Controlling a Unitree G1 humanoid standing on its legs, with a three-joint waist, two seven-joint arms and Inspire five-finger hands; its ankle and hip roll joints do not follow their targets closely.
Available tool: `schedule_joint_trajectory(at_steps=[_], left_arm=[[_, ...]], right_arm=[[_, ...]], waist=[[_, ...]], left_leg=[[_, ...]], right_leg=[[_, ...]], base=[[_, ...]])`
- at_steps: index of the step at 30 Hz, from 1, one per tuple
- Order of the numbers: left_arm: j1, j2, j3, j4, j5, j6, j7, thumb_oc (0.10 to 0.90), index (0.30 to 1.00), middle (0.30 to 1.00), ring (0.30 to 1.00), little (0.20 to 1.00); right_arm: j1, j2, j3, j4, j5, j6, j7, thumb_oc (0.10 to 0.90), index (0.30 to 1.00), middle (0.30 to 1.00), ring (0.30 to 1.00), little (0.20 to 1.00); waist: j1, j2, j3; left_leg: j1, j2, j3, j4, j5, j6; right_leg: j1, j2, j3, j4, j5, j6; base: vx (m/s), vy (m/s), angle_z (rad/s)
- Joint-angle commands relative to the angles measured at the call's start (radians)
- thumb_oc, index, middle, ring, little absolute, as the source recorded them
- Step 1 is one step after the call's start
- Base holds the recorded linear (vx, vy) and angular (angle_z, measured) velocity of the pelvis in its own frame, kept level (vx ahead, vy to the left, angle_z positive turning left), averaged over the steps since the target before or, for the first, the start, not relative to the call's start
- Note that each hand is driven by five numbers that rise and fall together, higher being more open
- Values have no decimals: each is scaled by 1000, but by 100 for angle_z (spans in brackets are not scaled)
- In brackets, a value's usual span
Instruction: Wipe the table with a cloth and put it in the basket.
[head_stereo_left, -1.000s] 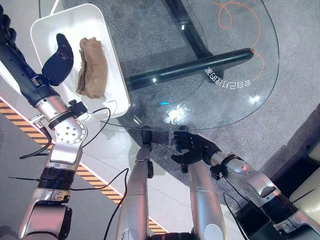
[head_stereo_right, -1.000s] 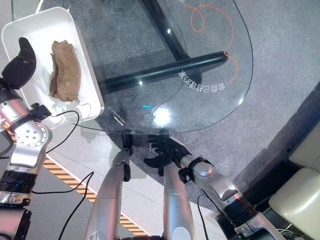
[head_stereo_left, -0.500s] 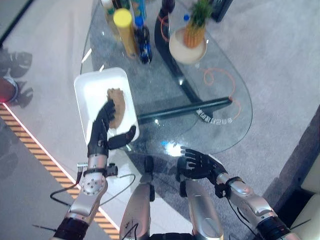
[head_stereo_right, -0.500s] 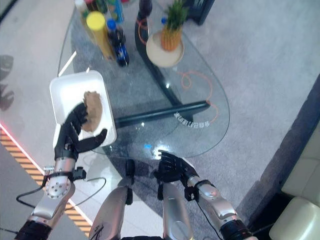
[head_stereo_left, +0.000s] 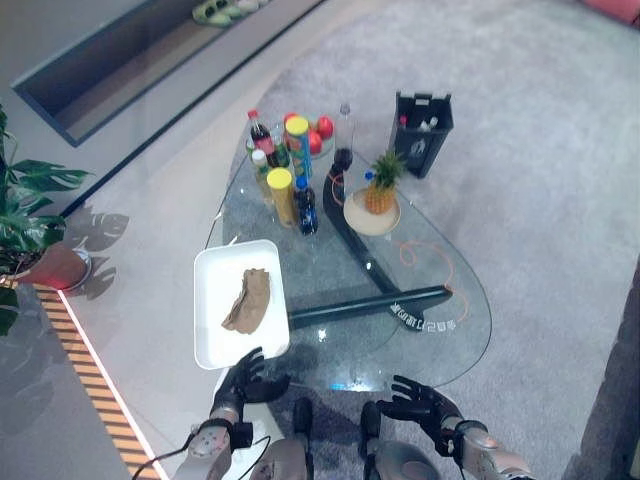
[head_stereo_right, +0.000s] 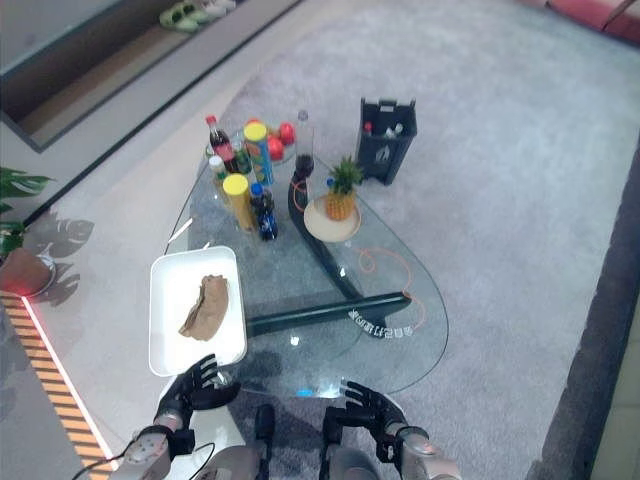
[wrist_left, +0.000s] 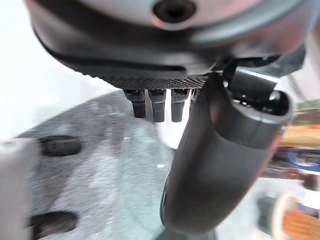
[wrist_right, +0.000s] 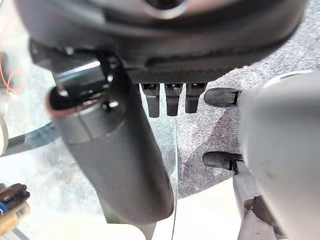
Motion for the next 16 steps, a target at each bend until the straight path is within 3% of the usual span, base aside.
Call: schedule_joint_trajectory(at_steps=[1,7,16], left_arm=[[-43,-26,9,94,29,7,-38,800,900,900,900,900],[-73,-78,2,282,30,15,-88,800,900,900,900,900],[-90,-90,16,317,23,25,-101,800,900,900,900,900]], right_arm=[[16,3,-19,64,-20,-27,37,800,900,900,900,900],[-6,53,-63,264,-65,-42,9,800,900,900,900,900],[-14,65,-78,333,-83,-26,5,800,900,900,900,900]], waist=[[-9,-2,-67],[-27,10,-113],[-32,17,-143]], left_leg=[[6,-39,11,43,-91,10],[62,-33,33,6,-103,17],[83,-32,48,-2,-121,25]], right_leg=[[-1,0,-13,75,-64,24],[41,-1,3,36,-57,30],[63,-6,8,3,-42,36]], base=[[0,-8,-6],[18,2,-13],[18,14,-10]])
